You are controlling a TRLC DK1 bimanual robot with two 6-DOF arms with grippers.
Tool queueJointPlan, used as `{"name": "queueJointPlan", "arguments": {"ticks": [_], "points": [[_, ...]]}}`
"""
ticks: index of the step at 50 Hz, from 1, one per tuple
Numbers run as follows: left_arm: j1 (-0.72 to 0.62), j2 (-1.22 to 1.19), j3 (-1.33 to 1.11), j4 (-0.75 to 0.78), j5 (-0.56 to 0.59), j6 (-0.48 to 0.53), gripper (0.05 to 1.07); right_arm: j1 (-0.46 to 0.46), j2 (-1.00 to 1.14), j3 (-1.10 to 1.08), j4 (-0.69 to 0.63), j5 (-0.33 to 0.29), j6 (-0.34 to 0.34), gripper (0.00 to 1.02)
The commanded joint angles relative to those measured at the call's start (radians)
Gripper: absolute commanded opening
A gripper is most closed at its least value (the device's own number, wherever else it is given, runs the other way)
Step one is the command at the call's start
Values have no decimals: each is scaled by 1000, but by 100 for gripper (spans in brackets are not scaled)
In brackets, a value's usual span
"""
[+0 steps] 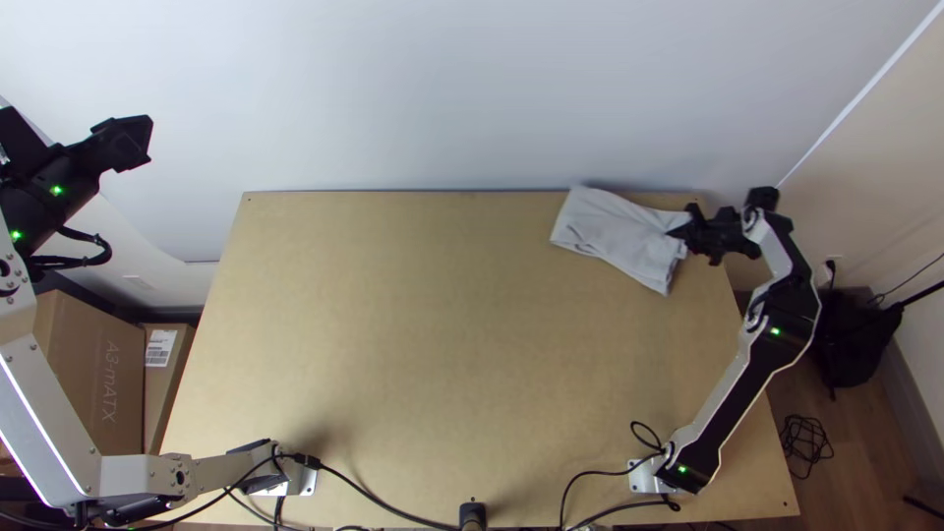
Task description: Fold the t-shirt
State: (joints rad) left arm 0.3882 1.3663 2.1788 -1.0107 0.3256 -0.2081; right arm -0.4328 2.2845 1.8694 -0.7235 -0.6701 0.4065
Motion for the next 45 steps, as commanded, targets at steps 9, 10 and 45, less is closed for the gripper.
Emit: {"name": "queueJointPlan", "arguments": {"ticks": [9, 10, 45], "points": [[0, 2, 3, 15, 23, 7, 102, -132, -68, -26, -7, 27, -8, 98], [0, 1, 3, 15, 23, 7, 102, -142, -72, -16, -5, 33, -8, 99], [14, -78, -4, 106, 23, 24, 102, -307, -603, 373, 35, 182, -282, 99]]}}
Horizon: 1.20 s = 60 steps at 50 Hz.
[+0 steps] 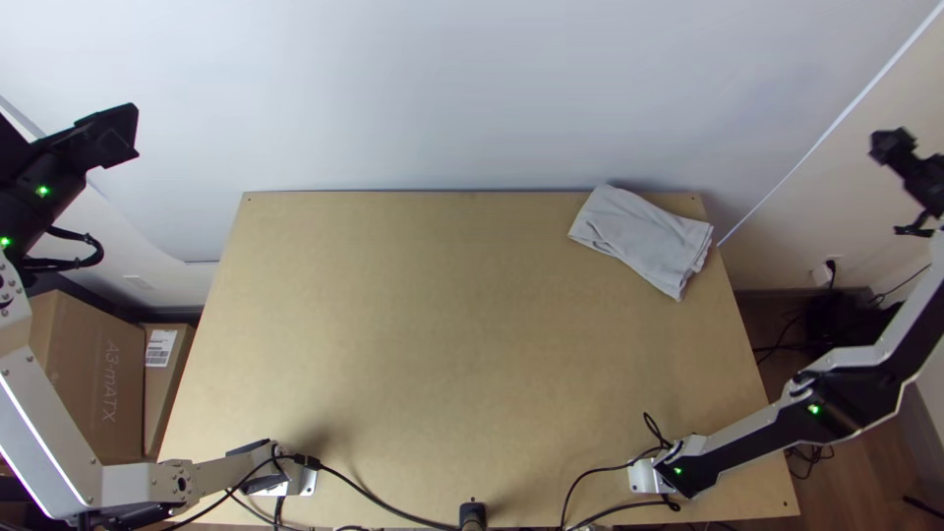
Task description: Fold the t-shirt
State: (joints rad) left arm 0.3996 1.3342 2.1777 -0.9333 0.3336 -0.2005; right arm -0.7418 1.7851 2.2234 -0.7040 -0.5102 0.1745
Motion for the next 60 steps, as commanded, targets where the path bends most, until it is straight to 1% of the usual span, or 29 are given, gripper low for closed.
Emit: {"name": "queueJointPlan", "arguments": {"ticks": [1, 3, 6, 11, 16, 20, 24, 28, 33, 38, 41, 43, 50, 51, 52, 53, 55, 60], "points": [[2, -49, -2, 30, 13, 16, 102, 4, -128, 16, 31, 24, -58, 99], [2, -56, -6, 34, 13, 13, 102, 9, -184, 2, 63, 22, -66, 99], [1, -70, -15, 36, 13, 7, 102, 16, -270, -30, 103, 22, -58, 99], [1, -116, -68, 67, 5, 1, 102, 39, -435, -143, 202, 22, -47, 99], [1, -216, -240, 185, -5, 1, 102, 81, -639, -383, 365, 22, -24, 99], [1, -308, -397, 268, -7, 3, 102, 130, -813, -608, 488, 24, -23, 99], [-1, -385, -530, 315, -7, 1, 102, 182, -989, -843, 595, 35, -20, 99], [-1, -463, -662, 346, -7, 3, 102, 211, -1142, -1048, 681, 44, 14, 99], [-1, -589, -877, 421, -7, 1, 102, 217, -1305, -1251, 730, 44, 31, 99], [-2, -721, -1087, 507, -19, -19, 102, 219, -1449, -1435, 782, 42, 118, 99], [-4, -773, -1177, 518, -25, -45, 102, 219, -1521, -1525, 795, 42, 129, 99], [-4, -808, -1242, 533, -27, -59, 102, 219, -1572, -1596, 830, 42, 146, 99], [-7, -925, -1460, 639, -51, -62, 102, 219, -1787, -1837, 943, 42, 149, 99], [-7, -942, -1487, 651, -51, -65, 102, 222, -1797, -1878, 971, 42, 148, 99], [-10, -954, -1510, 660, -53, -65, 102, 223, -1797, -1895, 992, 38, 160, 99], [-15, -968, -1535, 669, -54, -65, 102, 223, -1796, -1895, 959, 42, 178, 99], [-18, -995, -1578, 692, -57, -63, 102, 217, -1794, -1897, 913, 64, 184, 99], [-22, -1060, -1691, 746, -65, -31, 102, 220, -1794, -1958, 911, 78, 192, 99]]}}
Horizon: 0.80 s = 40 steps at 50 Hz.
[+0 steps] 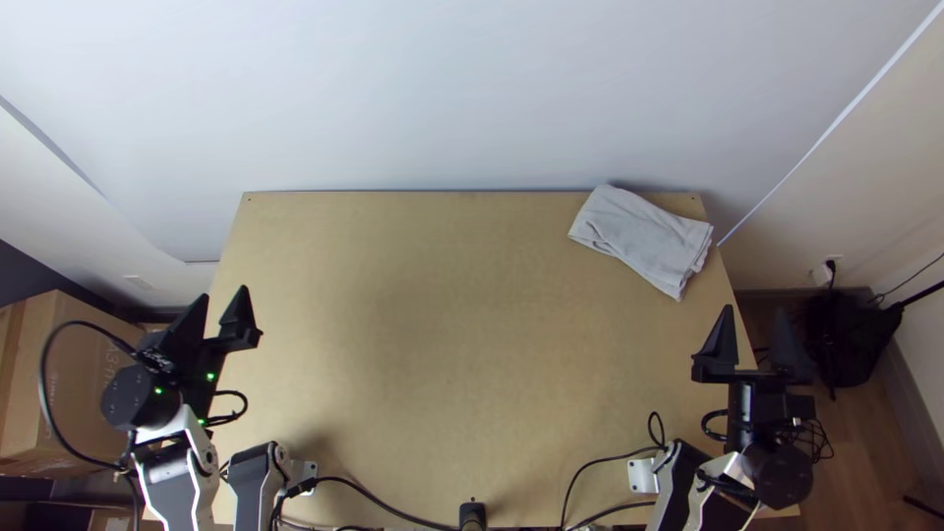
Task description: Fold the t-shirt
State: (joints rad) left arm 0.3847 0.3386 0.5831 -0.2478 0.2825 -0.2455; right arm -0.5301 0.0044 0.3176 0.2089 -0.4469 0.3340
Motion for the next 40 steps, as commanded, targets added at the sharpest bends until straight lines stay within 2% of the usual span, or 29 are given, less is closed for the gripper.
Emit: {"name": "queueJointPlan", "arguments": {"ticks": [1, 10, 16, 21, 28, 35, 40], "points": [[-7, -81, -123, 84, -26, 15, 102, 10, -14, -68, -5, 13, 33, 99], [-20, -214, -281, 108, -45, 38, 102, 15, -14, -189, -17, 14, 31, 99], [-29, -326, -387, 116, -48, 55, 102, 33, -14, -224, -147, 14, 31, 99], [-43, -339, -434, 116, -48, 87, 102, 48, -14, -245, -190, 16, 27, 99], [-55, -340, -506, 170, -48, 138, 102, 39, -12, -276, -227, 19, -21, 99], [-56, -339, -543, 194, -48, 140, 102, 24, -11, -275, -259, 85, -32, 99], [-66, -340, -545, 196, -48, 115, 102, 22, -9, -273, -270, 86, -39, 99]]}}
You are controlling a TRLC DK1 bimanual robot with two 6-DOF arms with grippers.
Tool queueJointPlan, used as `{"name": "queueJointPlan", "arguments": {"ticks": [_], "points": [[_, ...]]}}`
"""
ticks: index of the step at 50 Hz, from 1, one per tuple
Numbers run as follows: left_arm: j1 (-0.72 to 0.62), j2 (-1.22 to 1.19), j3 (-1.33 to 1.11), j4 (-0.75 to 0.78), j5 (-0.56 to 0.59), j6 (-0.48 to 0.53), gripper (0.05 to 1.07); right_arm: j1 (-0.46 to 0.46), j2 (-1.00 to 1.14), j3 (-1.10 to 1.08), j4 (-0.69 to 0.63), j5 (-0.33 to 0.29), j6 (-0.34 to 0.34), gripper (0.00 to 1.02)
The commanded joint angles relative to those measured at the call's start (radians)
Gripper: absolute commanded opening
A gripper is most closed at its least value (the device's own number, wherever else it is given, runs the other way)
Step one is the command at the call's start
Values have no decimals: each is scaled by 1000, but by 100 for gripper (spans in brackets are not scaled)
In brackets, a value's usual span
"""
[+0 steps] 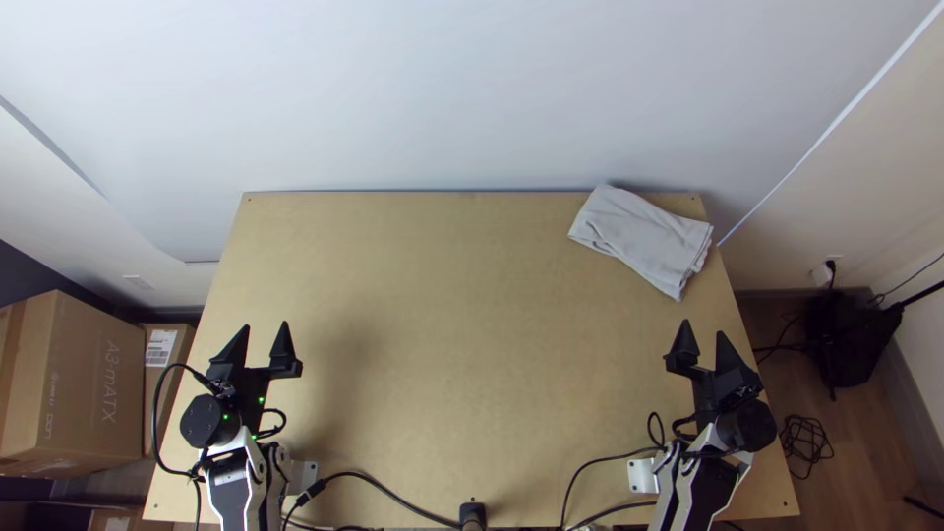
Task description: Fold the t-shirt
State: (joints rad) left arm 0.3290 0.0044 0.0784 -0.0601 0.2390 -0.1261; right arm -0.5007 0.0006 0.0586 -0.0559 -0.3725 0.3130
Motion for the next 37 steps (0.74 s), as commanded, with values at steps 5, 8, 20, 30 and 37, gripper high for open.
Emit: {"name": "queueJointPlan", "arguments": {"ticks": [5, 8, 20, 30, 37], "points": [[1, -4, -28, -80, -9, 40, 102, -7, -5, -14, -5, 12, -18, 99], [12, -3, -28, -84, -9, 46, 102, -7, -5, -14, -5, 12, -18, 99], [10, -4, -28, -84, -9, 46, 102, -6, -5, -14, -5, 12, -18, 99], [10, -4, -26, -84, -9, 46, 102, -7, -5, -13, -5, 12, -18, 99], [10, -4, -28, -83, -9, 46, 102, -6, -5, -14, -5, 12, -18, 99]]}}
